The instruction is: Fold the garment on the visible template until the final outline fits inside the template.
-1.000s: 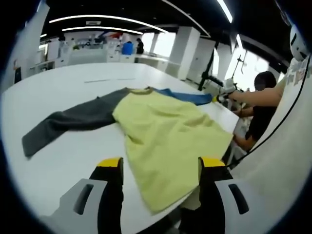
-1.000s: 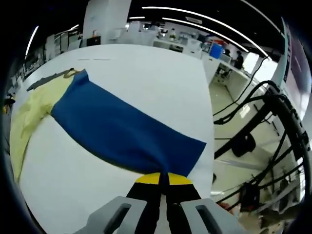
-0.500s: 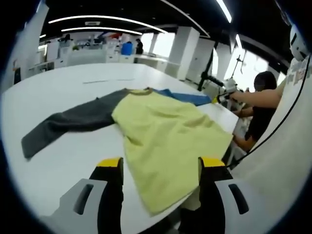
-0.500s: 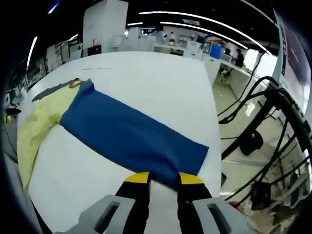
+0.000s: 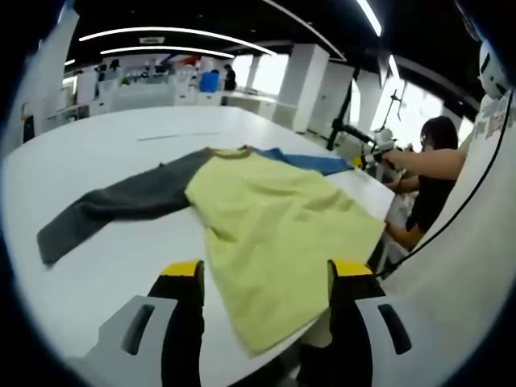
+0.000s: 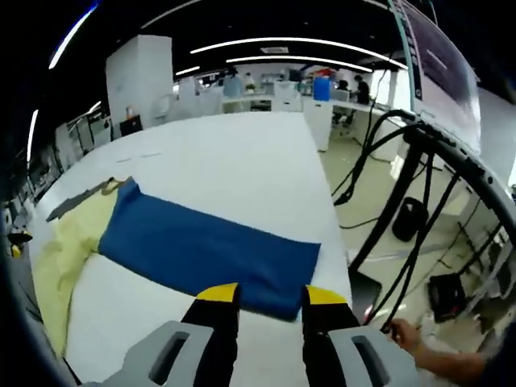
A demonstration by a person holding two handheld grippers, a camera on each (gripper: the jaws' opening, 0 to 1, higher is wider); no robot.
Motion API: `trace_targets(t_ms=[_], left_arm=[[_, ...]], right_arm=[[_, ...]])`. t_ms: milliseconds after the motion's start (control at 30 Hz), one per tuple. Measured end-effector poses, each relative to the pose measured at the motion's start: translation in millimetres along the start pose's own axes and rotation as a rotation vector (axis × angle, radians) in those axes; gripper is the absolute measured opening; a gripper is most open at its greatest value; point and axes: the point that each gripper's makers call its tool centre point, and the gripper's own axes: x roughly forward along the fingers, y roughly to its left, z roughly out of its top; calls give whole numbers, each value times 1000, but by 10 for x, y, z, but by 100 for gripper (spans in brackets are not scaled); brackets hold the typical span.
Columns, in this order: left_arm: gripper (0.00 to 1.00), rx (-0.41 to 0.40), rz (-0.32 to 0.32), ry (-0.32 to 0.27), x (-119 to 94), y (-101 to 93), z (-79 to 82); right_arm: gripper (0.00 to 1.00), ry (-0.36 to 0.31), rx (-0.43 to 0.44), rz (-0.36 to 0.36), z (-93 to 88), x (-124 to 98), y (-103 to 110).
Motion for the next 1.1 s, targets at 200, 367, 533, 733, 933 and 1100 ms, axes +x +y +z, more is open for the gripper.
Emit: trace_targets(t_ms=[200,367,533,733,933,1100], left_arm=[[58,0,1,1,12,4,1],[58,-4,5,3,10,23,-6],[58,-7,8,5,4,39,-15],[58,-10,10,6,7,59,-12],[58,-10,10,6,18,67,-1],[58,-10,10,3,21,73,12]], right_arm=[[27,29,49,-36,-55,122,-12],[26,44,54,-51,-69,170,-20],[25,65,49,-63,-102,202,-26],[22,67,26,-78,-102,224,-45],[10,63,-1,-58,-80,240,15],[0,74,-54,-50,-63,244,51]])
